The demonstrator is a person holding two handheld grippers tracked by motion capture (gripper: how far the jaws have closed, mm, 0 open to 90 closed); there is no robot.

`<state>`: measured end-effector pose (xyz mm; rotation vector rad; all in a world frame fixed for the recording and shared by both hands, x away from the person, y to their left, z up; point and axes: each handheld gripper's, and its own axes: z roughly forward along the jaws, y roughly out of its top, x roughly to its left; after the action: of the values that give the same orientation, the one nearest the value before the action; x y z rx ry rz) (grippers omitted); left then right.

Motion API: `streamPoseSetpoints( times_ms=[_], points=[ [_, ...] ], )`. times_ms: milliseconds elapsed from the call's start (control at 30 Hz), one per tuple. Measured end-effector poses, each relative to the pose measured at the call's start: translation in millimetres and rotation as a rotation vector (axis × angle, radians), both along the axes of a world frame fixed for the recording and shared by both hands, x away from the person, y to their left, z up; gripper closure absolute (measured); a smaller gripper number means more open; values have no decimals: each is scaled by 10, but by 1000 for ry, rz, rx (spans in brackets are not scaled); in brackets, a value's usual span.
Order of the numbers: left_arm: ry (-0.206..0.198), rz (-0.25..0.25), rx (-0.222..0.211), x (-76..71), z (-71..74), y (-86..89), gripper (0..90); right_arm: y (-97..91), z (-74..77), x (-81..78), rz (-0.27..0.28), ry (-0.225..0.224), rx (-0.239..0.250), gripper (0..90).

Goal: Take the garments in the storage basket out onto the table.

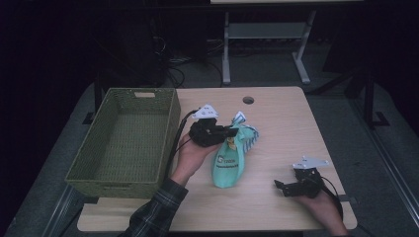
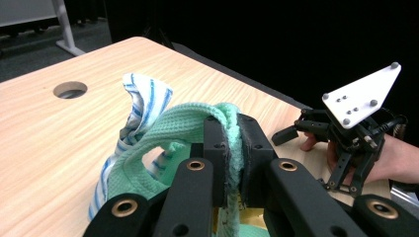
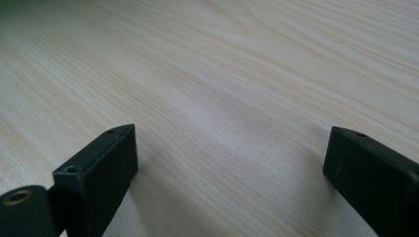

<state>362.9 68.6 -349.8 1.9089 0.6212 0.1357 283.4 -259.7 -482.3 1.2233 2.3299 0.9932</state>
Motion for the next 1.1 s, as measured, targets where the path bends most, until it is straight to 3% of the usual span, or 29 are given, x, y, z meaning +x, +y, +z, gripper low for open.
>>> streamPoseSetpoints(
  times_ms=[133,367,667,1100],
  points=[
    [1,-6,6,-9,-93,-110,836,0,0,0,0,0,0,61],
    [14,-25,67,5,-347,-218,834,0,0,0,1,-1,0,61],
    [3,-30,116,13,-515,-203,830,0,0,0,1,-1,-1,61],
    [55,-53,204,8,-857,-187,825,0,0,0,1,-1,0,61]
  ],
)
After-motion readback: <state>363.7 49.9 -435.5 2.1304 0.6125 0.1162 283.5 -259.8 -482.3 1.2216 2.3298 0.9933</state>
